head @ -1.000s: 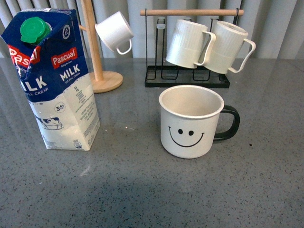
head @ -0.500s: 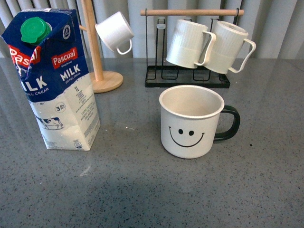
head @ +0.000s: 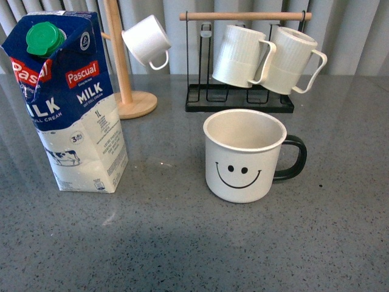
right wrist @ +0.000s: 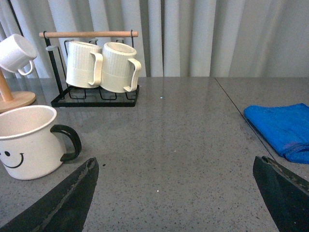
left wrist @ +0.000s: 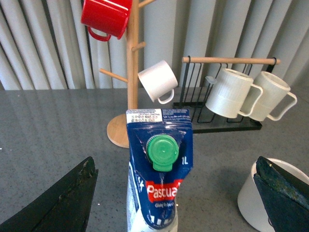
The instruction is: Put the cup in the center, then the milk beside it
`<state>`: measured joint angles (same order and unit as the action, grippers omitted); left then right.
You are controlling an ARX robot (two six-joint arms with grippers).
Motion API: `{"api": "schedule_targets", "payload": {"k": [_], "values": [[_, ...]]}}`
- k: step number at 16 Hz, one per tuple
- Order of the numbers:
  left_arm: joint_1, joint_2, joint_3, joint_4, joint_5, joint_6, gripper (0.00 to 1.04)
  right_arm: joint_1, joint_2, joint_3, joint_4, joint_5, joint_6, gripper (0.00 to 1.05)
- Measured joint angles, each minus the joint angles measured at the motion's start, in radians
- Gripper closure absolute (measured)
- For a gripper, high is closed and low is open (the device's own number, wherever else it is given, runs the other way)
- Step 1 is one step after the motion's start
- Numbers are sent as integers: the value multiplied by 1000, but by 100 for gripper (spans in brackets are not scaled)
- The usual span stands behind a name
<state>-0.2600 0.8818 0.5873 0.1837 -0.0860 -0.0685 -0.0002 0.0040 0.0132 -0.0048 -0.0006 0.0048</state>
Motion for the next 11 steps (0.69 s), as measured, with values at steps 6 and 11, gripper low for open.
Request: {"api": "schedule_targets", "payload": {"k": [6, 11], "values": [[-11, 200, 66, 11, -5, -29, 7, 0, 0, 0, 0, 0, 0, 7], [8, 414, 75, 117, -12, -37, 7, 0, 0, 0, 0, 0, 0, 7]]}}
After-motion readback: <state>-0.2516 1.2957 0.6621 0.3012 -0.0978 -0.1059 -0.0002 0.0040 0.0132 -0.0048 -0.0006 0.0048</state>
